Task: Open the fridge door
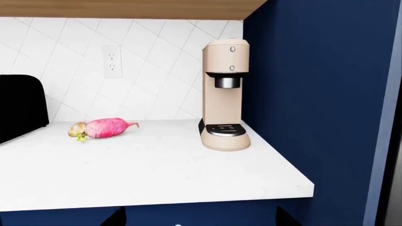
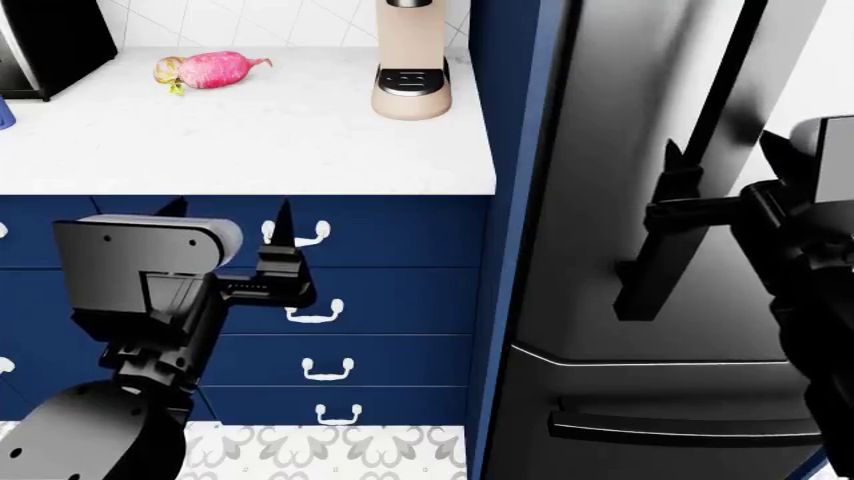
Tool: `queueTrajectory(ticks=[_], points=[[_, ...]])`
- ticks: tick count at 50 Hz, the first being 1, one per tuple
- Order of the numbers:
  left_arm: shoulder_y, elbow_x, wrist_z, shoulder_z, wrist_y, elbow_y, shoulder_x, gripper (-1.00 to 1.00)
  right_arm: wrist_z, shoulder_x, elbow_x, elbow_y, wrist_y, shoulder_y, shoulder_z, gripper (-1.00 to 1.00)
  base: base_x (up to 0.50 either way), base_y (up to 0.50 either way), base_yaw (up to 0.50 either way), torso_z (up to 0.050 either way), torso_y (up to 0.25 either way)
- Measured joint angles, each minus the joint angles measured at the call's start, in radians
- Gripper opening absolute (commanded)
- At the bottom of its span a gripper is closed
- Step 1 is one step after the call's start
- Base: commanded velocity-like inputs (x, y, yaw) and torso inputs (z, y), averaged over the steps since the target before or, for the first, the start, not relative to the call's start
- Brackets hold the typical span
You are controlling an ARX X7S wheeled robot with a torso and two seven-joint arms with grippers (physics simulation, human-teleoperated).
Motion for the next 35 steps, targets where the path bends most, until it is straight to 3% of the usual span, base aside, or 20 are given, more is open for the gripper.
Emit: queueTrajectory(ticks=[35], points=[[-0.004, -0.019, -0.015, 0.002, 0.006, -0.011, -0.008, 1.0, -0.005, -0.021, -0.004, 0.144, -0.002, 0.089, -0.039, 1.0, 0.0, 0.0, 0.0, 0.0, 0.0]])
